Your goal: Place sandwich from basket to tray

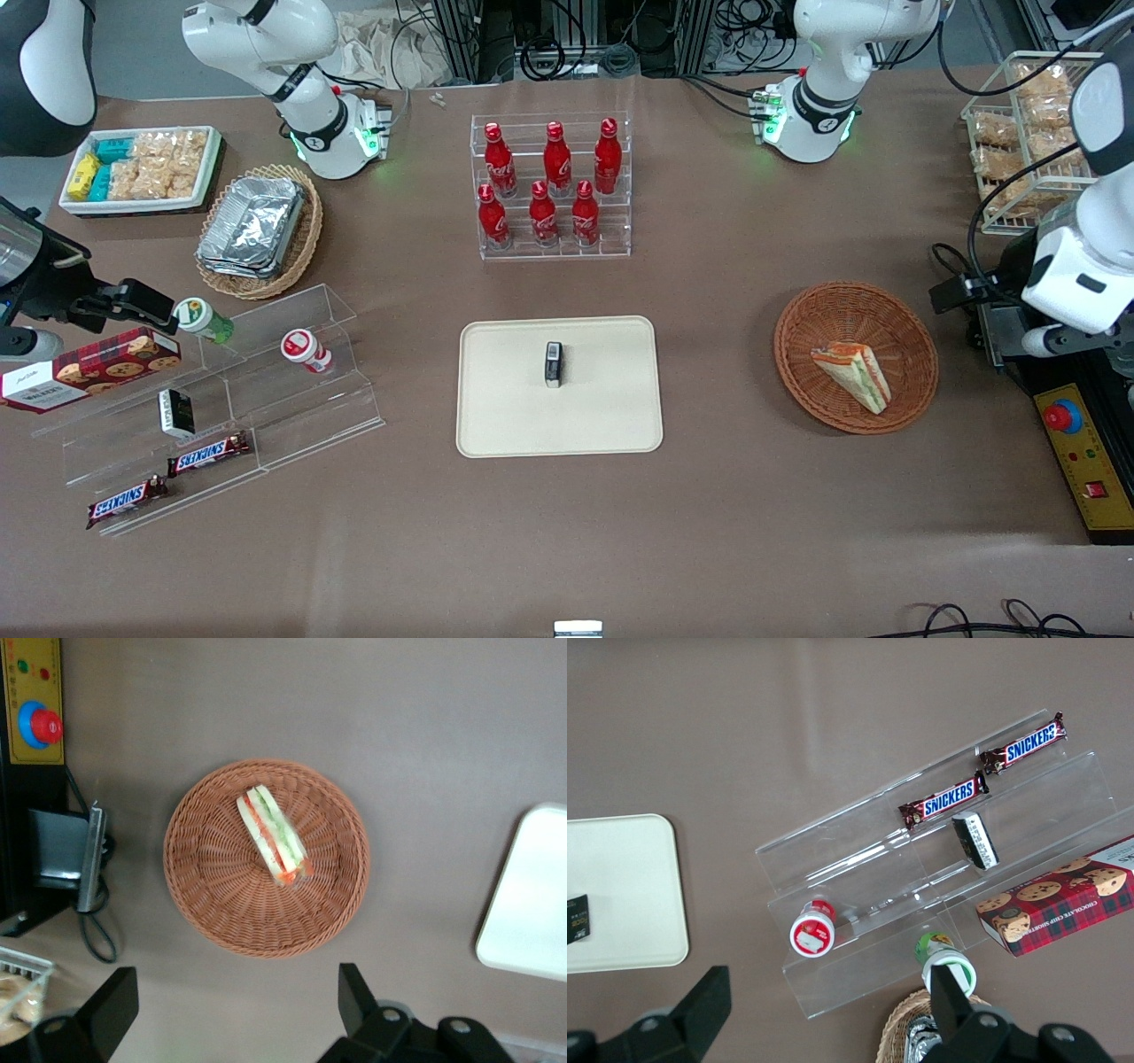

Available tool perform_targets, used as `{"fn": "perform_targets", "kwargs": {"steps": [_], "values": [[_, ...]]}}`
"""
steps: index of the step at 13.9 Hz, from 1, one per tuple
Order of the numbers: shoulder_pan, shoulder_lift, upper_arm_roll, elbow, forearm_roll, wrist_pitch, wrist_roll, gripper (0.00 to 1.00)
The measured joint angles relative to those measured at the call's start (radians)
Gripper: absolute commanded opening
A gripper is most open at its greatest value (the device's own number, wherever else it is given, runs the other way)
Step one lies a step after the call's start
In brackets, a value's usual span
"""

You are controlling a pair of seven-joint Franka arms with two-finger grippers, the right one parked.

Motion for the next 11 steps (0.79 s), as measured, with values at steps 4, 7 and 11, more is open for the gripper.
{"fn": "perform_targets", "kwargs": {"steps": [4,7,11], "values": [[-0.004,-0.038,-0.005,-0.271,0.000,0.324,-0.214,1.00],[-0.004,-0.053,-0.005,-0.455,0.000,0.528,-0.318,1.00],[-0.003,-0.034,-0.005,-0.582,-0.001,0.693,-0.422,1.00]]}}
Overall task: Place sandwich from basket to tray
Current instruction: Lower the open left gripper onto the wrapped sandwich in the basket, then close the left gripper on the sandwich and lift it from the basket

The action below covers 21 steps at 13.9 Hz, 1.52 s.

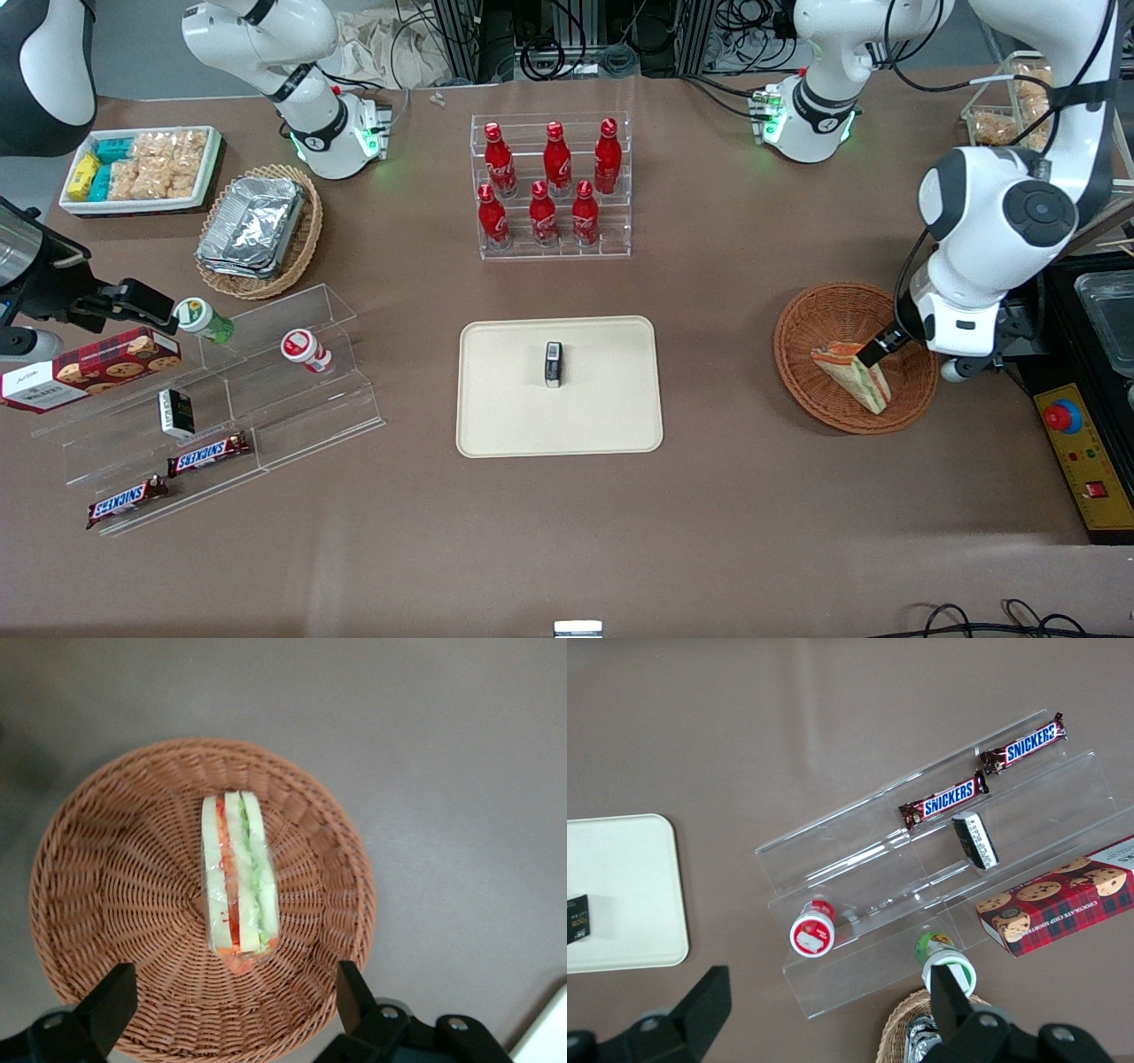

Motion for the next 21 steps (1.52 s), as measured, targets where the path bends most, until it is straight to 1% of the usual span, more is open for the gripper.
{"fn": "perform_targets", "kwargs": {"steps": [8,12,13,15,16,17,18,21], "values": [[0.002,0.145,0.002,-0.015,-0.002,0.152,-0.083,1.00],[0.002,0.195,0.002,-0.015,-0.006,0.201,-0.128,1.00],[0.002,0.203,0.002,-0.016,-0.006,0.210,-0.132,0.96],[0.003,0.215,0.006,-0.016,-0.012,0.219,-0.136,0.53],[0.006,0.217,0.009,-0.016,-0.014,0.226,-0.147,0.31],[0.012,0.218,0.010,-0.016,-0.015,0.236,-0.163,0.12],[0.019,0.218,0.012,-0.015,-0.015,0.244,-0.172,0.01],[0.026,0.218,0.012,-0.009,-0.015,0.251,-0.180,0.00]]}}
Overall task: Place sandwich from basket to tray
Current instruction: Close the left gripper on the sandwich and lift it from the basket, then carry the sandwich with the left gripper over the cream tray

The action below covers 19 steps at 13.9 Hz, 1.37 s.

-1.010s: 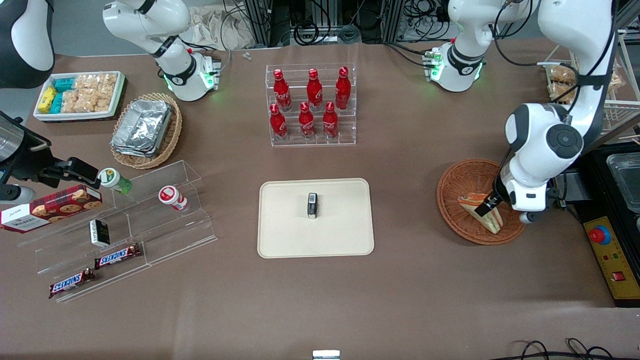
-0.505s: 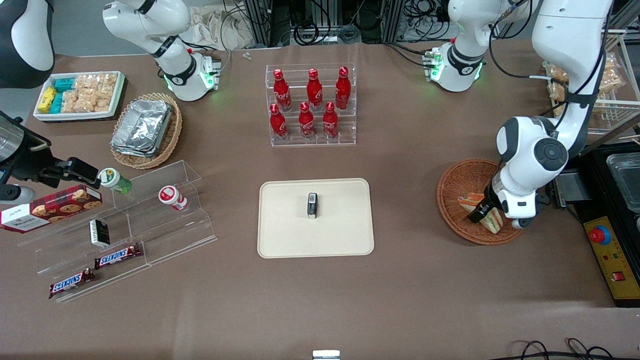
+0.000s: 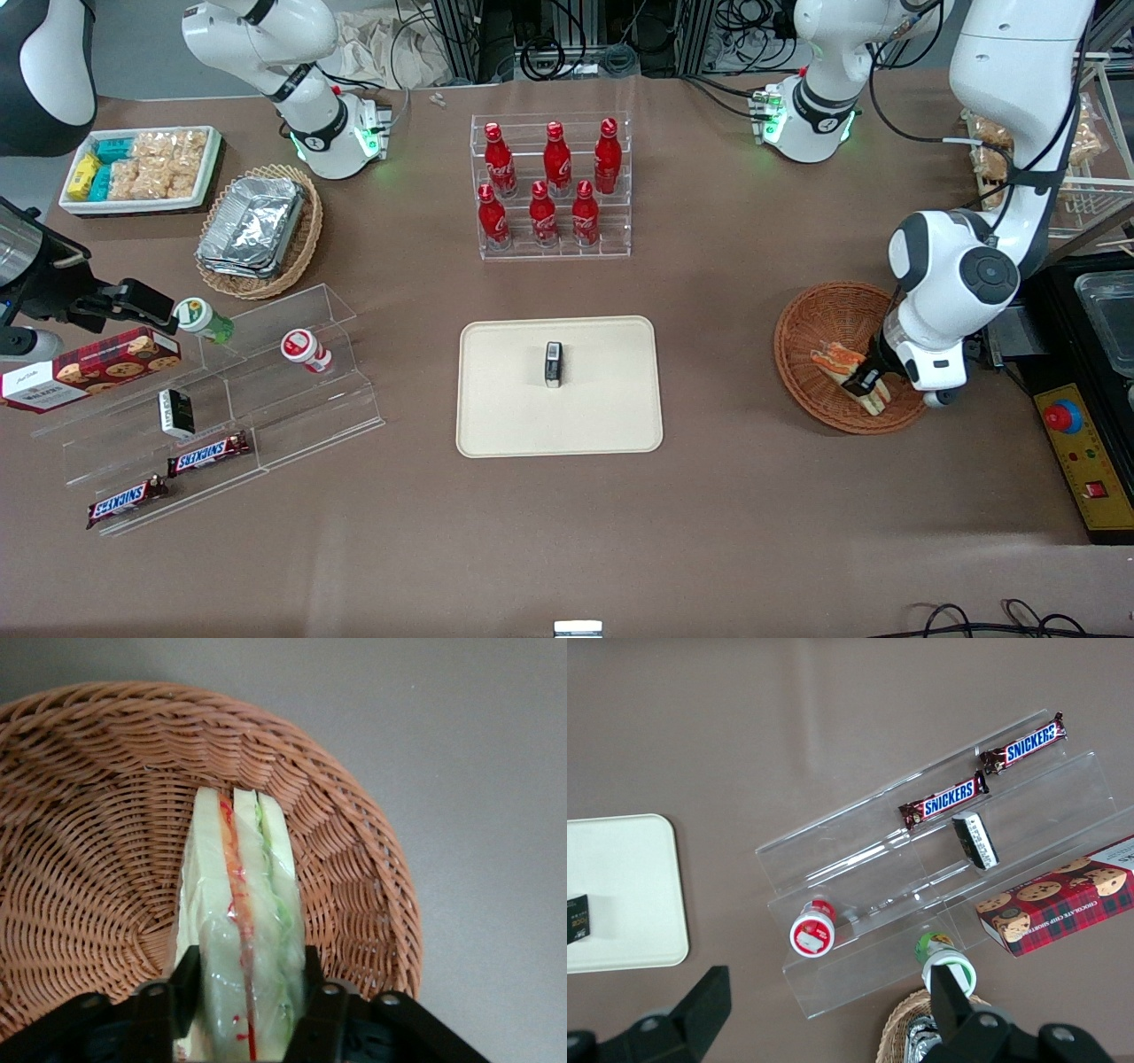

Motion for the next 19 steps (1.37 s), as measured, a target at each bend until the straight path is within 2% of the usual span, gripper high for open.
{"fn": "perform_targets", "kwargs": {"steps": [6,10,14,17,19], "values": [[-0.003,-0.033,-0.007,0.050,0.000,-0.047,-0.014,0.00],[-0.007,-0.086,-0.019,0.213,0.001,-0.329,-0.025,0.00],[-0.010,-0.108,-0.052,0.497,0.005,-0.686,0.017,0.00],[-0.014,-0.111,-0.122,0.671,0.005,-0.844,0.074,0.00],[-0.018,-0.110,-0.200,0.729,0.004,-0.890,0.083,0.00]]}}
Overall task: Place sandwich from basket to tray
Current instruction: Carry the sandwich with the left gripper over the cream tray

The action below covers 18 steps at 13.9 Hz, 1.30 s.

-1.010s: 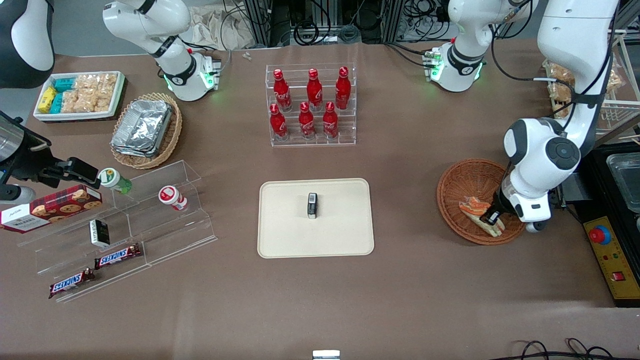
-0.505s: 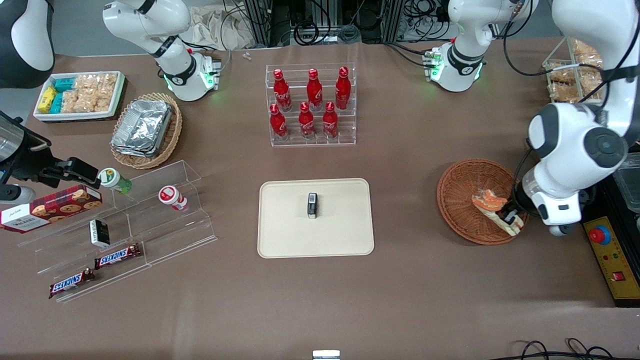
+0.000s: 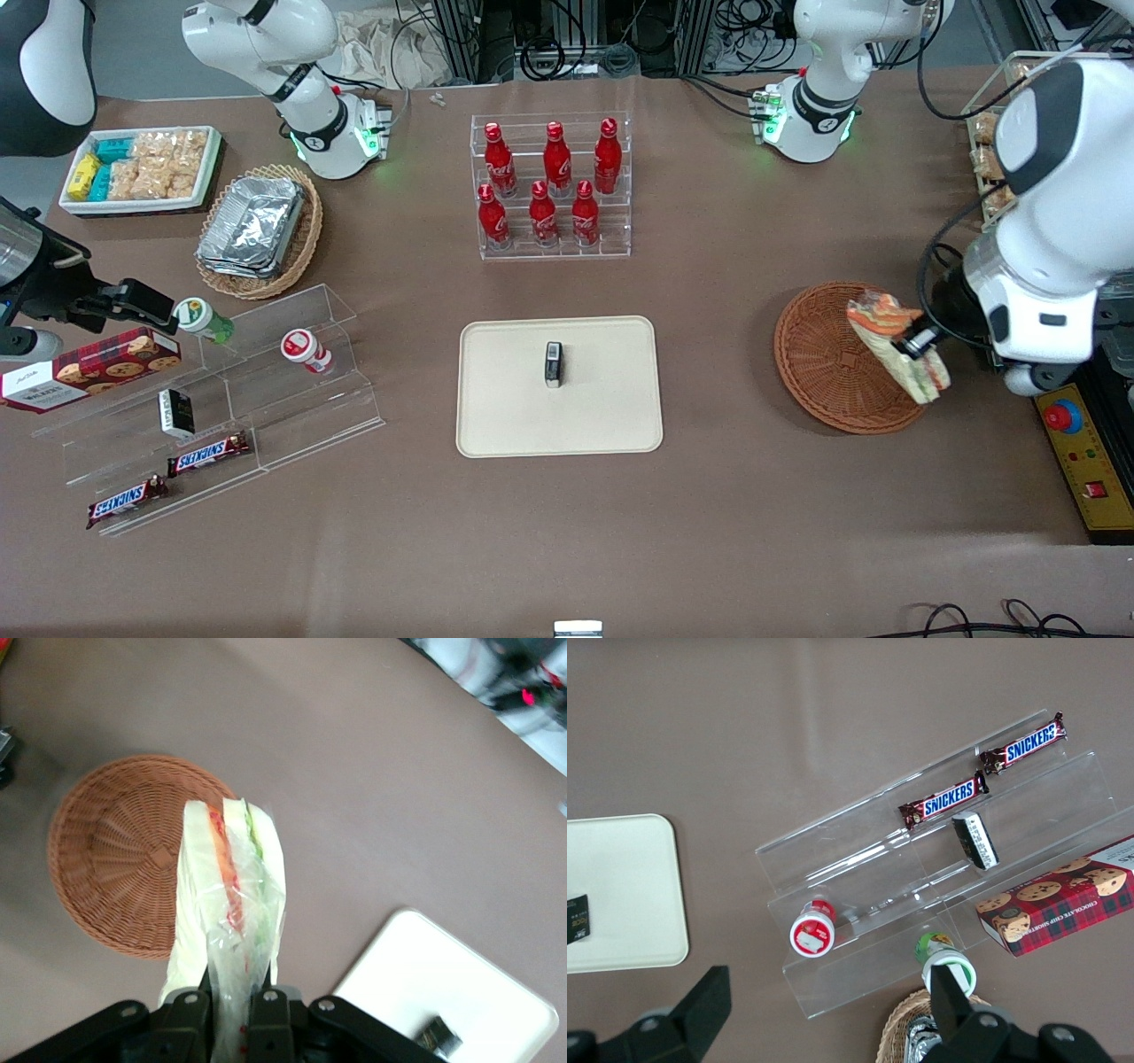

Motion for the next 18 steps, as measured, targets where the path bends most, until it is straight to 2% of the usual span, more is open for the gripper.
{"fn": "perform_targets", "kwargs": {"steps": [4,7,9,11,15,18], "values": [[-0.011,0.052,-0.199,0.006,-0.001,0.004,0.022,0.00],[-0.043,0.144,-0.299,-0.019,0.002,0.137,0.027,0.00],[-0.112,0.202,-0.304,-0.080,0.018,0.305,0.029,0.00],[-0.154,0.276,-0.304,-0.144,0.066,0.446,0.018,0.00],[-0.166,0.446,-0.300,-0.162,0.229,0.565,0.000,0.00],[-0.165,0.512,-0.298,-0.158,0.279,0.601,-0.014,0.00]]}}
